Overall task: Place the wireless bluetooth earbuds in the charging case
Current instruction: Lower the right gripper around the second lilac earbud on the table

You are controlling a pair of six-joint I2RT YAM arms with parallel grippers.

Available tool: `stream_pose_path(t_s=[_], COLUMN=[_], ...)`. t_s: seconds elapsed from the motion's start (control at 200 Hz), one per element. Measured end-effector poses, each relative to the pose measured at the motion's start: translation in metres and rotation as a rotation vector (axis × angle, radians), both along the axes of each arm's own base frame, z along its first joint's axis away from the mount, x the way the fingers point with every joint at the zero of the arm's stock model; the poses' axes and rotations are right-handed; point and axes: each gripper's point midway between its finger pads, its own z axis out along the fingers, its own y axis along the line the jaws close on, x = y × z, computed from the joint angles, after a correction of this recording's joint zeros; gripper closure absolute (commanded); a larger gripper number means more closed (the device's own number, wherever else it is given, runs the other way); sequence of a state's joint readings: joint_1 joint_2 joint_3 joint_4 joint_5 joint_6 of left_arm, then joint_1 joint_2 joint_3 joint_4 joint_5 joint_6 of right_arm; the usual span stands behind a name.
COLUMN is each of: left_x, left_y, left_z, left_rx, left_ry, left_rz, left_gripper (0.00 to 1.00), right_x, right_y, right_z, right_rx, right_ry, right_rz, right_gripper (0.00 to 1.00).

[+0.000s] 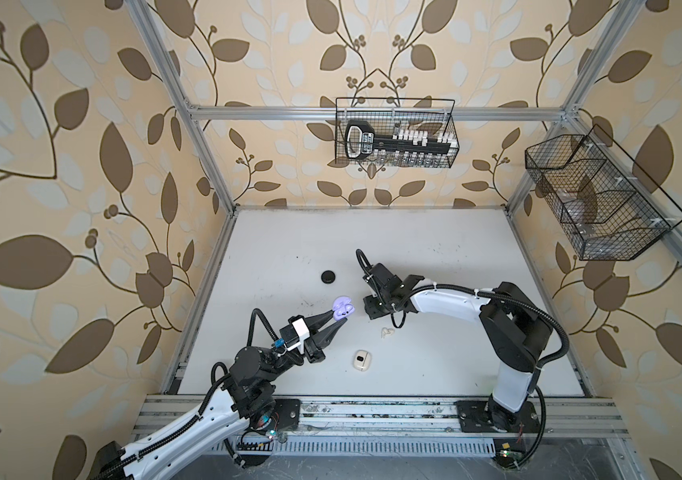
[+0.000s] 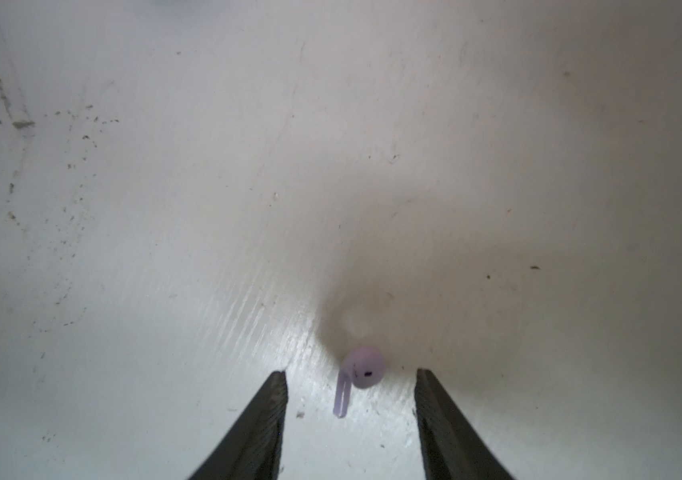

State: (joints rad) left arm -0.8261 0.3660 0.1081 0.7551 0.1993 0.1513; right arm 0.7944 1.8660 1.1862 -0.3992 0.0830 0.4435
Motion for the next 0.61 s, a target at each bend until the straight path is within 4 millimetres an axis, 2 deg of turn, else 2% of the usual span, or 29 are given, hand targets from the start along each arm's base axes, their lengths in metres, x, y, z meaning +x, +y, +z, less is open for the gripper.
stream_pose_path(t_s=[0.195,0.375,0.605], left_x=[0.002,0.001,0.001], left_y=[-0.002,-0.002,-0.001], left_z=[-0.002,-0.002,-0.001], left_rx=[0.007,0.006,0.003], left_ry=[0.006,0.005,0.002], left_rz=[0.0,0.0,0.0], left_gripper=[1.0,1.0,1.0], right_x=[-0.002,-0.001,0.0], right_y=[-0.003,0.0,0.001], right_z=[-0.016,-0.016,-0.017], right_rx=[-0.043,-0.045,-0.048], right_ry=[0.033,0.032,0.032], right_rz=[0.006,0.015,0.019], right_gripper=[0.53,0.55,0.63])
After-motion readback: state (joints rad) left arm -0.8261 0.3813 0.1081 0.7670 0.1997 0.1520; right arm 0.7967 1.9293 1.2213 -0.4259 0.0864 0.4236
